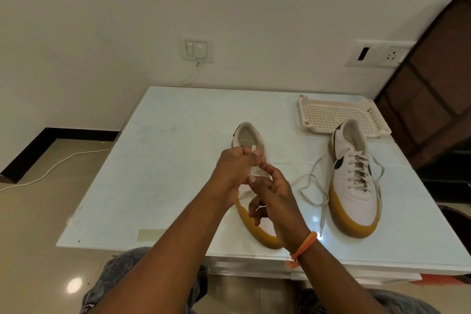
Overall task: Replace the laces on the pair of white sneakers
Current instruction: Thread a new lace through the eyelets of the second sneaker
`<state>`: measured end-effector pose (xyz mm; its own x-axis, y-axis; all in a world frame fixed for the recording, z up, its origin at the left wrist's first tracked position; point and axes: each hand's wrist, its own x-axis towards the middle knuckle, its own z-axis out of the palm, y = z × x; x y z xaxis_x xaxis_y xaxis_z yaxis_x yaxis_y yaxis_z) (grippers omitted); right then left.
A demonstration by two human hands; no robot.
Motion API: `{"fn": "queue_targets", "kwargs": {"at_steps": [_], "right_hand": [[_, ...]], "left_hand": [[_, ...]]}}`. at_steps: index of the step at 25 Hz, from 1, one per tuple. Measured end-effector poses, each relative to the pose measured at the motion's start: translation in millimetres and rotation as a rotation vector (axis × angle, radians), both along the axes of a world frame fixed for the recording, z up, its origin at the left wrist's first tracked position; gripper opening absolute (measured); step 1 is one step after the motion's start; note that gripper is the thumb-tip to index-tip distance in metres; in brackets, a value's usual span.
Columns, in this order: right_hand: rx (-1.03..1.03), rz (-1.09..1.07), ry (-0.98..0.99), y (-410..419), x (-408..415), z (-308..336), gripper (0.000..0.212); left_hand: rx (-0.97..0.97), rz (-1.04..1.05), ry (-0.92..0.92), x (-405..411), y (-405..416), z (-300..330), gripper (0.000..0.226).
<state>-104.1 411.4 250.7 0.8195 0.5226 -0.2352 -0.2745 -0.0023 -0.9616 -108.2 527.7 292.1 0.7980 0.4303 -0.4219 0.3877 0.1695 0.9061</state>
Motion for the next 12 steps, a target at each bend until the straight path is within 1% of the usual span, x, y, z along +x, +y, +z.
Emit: {"fn": "queue_targets", "kwargs": {"at_steps": [2, 4, 7, 8, 9, 11, 12], "right_hand": [[-0.053, -0.053, -0.063, 0, 3, -1, 0.049], [-0.042, -0.09, -0.08, 0, 7, 0, 0.048], [0.001, -0.083, -0.07, 0, 10, 1, 0.045], [-0.001, -0.077, -0.07, 0, 10, 2, 0.042], [-0.011, -0.06, -0.081, -1, 11, 5, 0.034], [-0.041, -0.004, -0.12, -5, 17, 7, 0.016], [-0.065, 0.034, -0.146, -8, 21, 8, 0.015]], "left_hand": [[-0.09, 0.026, -0.014, 1, -2, 2, 0.013], [-0.151, 0.037, -0.024, 1, -4, 4, 0.013], [-0.232, 0.062, 0.008, 3, -4, 6, 0.025], [-0.247, 0.089, 0.019, 3, -3, 7, 0.027], [-0.235, 0.119, 0.026, 4, 0, 8, 0.028], [-0.119, 0.162, 0.016, 7, 7, 8, 0.027], [-0.062, 0.18, -0.003, 9, 12, 7, 0.025]]}}
